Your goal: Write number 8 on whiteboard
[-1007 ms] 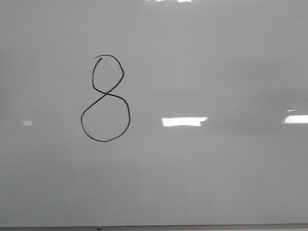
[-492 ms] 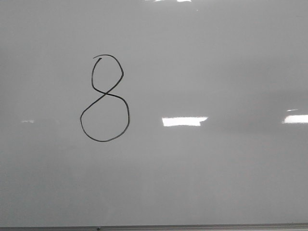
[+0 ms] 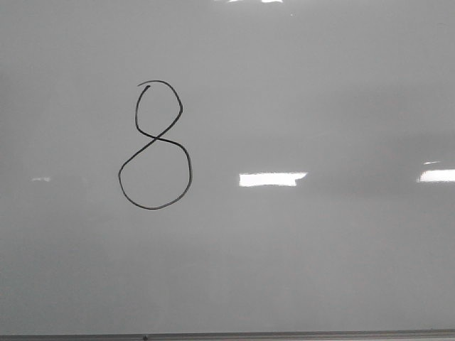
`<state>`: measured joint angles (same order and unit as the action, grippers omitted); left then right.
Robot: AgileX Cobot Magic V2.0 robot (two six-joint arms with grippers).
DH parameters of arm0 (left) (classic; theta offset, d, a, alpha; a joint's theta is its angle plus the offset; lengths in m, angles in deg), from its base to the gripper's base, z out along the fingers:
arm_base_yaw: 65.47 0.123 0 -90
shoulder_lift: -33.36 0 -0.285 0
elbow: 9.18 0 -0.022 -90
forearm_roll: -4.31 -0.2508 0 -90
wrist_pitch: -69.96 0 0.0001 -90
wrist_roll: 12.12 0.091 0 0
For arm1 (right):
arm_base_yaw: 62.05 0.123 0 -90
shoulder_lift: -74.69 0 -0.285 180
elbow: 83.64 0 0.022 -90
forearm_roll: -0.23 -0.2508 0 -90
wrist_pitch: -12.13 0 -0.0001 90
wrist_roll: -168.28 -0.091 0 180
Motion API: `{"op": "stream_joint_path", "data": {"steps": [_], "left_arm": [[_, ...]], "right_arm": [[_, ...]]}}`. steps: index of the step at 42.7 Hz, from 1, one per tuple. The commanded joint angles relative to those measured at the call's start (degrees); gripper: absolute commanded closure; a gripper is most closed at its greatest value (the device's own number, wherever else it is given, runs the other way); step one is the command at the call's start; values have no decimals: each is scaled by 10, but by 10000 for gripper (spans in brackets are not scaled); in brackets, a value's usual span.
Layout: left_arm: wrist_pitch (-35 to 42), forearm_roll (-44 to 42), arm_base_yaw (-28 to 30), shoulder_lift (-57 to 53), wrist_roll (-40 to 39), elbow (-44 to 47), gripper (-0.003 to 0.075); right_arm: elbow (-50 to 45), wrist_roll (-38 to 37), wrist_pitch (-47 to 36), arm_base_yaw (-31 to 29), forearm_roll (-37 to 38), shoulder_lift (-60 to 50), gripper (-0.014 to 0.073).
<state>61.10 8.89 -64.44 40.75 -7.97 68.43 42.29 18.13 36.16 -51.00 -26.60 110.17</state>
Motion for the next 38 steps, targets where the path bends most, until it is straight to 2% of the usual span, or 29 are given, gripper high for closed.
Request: {"op": "stream_joint_path", "data": {"steps": [1, 9, 14, 17, 23, 29, 38], "left_arm": [[43, 1, 1, -7, -7, 8, 741], [43, 1, 1, -7, -7, 8, 741], [43, 1, 1, -7, -7, 8, 741], [43, 1, 1, -7, -7, 8, 741], [43, 1, 1, -7, -7, 8, 741], [43, 1, 1, -7, -7, 8, 741], [43, 1, 1, -7, -7, 8, 741]], "right_arm": [[14, 1, -36, -4, -12, 1, 662], [12, 1, -40, -4, -12, 1, 662], [-12, -6, -105, -9, 22, -14, 662], [-40, -34, -166, -20, 49, -35, 662], [-128, -149, -261, -72, 129, -94, 662], [-201, -257, -250, -138, 193, -164, 662], [-245, -270, -164, -159, 210, -252, 662]]}}
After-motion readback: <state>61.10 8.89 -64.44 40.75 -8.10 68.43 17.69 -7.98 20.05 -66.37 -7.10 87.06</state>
